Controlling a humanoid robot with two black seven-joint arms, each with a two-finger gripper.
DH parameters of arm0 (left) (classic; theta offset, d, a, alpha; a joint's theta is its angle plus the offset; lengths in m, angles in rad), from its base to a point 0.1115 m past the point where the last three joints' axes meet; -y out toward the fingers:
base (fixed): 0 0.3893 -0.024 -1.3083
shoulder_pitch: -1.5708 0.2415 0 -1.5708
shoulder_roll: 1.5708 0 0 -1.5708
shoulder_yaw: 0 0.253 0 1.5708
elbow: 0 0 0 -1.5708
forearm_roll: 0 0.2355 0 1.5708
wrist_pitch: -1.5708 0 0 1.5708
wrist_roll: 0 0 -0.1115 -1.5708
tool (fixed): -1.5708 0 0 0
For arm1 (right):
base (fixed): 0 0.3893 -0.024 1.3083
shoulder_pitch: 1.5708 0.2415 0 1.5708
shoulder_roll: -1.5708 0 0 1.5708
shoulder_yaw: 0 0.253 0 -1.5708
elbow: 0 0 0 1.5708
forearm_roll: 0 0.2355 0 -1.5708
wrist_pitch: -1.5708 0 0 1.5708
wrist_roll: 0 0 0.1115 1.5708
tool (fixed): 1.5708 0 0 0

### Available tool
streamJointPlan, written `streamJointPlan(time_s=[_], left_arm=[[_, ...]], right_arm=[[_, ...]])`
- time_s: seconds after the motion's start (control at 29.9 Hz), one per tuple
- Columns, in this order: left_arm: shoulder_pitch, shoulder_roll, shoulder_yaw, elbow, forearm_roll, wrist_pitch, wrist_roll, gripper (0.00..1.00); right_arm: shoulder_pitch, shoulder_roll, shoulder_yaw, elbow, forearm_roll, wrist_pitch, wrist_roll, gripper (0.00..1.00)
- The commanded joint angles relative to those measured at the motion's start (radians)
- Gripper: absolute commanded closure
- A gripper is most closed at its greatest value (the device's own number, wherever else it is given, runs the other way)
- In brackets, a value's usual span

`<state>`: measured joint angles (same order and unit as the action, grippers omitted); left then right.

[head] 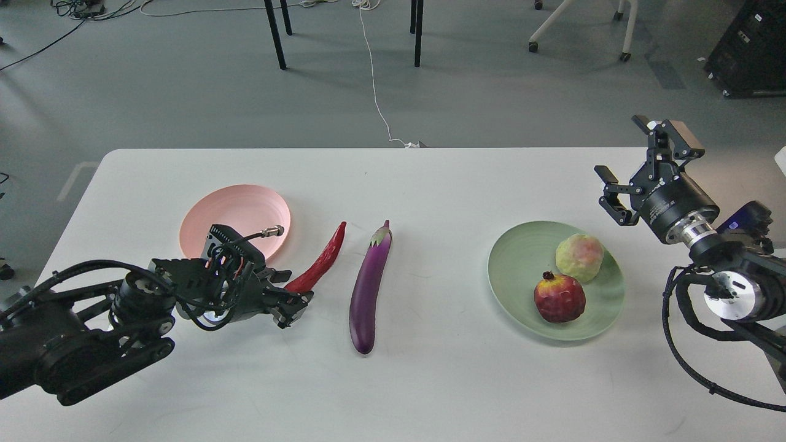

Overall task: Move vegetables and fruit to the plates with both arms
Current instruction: 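Grasp the red chili pepper with the left gripper and lift it, then place the chili on the pink plate and release it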

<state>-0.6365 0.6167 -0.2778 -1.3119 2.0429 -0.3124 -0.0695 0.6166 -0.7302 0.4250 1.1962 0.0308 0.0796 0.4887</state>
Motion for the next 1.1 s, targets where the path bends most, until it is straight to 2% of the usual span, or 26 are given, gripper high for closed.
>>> streamJointPlan(time_s=[0.0, 0.27, 0.37, 0.6, 0.63, 0.74, 0.87, 1.07], left_arm=[[0.001, -0.005, -0.006, -0.003, -0.004, 0.013, 0.004, 0.86], [-0.017, 0.020, -0.069, -0.012, -0.136, 0.041, 0.002, 0.87], [-0.048, 0.093, -0.078, -0.010, -0.205, 0.041, -0.001, 0.86], [-0.045, 0.189, -0.072, 0.105, -0.348, 0.068, -0.035, 0.78], [-0.042, 0.192, -0.072, 0.117, -0.354, 0.076, -0.039, 0.76], [-0.028, 0.193, -0.070, 0.178, -0.354, 0.125, -0.052, 0.60], [-0.023, 0.201, -0.067, 0.206, -0.351, 0.147, -0.067, 0.25], [-0.028, 0.219, -0.073, 0.177, -0.349, 0.148, -0.075, 0.17]], right_arm=[[0.000, 0.000, 0.000, 0.000, 0.000, 0.000, 0.000, 0.02], [0.000, 0.002, 0.001, 0.000, -0.002, 0.000, 0.000, 0.02], [0.000, 0.002, 0.000, 0.000, -0.002, -0.001, 0.000, 0.02], [0.000, 0.006, -0.002, 0.002, -0.002, 0.000, 0.000, 0.02], [0.000, 0.008, -0.002, 0.002, -0.002, 0.000, 0.000, 0.02], [0.000, 0.009, -0.002, 0.002, -0.002, 0.000, 0.000, 0.02], [0.000, 0.009, 0.000, 0.002, -0.003, 0.000, 0.000, 0.02], [0.000, 0.009, 0.000, 0.000, -0.002, 0.000, 0.000, 0.02]])
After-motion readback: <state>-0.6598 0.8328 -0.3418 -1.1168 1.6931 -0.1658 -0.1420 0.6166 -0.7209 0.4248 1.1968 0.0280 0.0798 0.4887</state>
